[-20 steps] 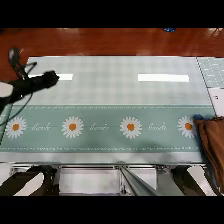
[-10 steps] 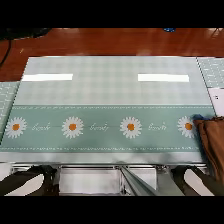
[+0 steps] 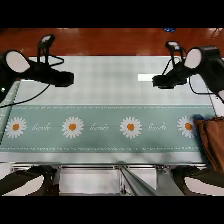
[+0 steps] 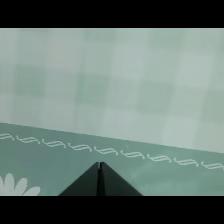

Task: Fold the shirts.

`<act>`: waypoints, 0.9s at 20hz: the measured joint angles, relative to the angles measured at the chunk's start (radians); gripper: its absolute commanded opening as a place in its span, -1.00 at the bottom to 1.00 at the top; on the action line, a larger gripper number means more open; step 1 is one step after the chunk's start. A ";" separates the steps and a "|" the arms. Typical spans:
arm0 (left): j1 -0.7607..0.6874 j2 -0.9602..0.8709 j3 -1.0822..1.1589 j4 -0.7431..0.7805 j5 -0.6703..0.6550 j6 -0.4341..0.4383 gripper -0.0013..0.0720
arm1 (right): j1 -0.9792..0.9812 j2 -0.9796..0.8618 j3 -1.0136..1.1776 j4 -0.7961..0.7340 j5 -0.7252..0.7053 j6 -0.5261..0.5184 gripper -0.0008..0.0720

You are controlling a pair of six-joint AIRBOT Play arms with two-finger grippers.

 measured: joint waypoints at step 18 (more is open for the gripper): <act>0.012 -0.005 -0.059 0.036 0.004 -0.025 -0.92 | 0.031 -0.051 0.002 -0.071 0.017 0.054 -0.92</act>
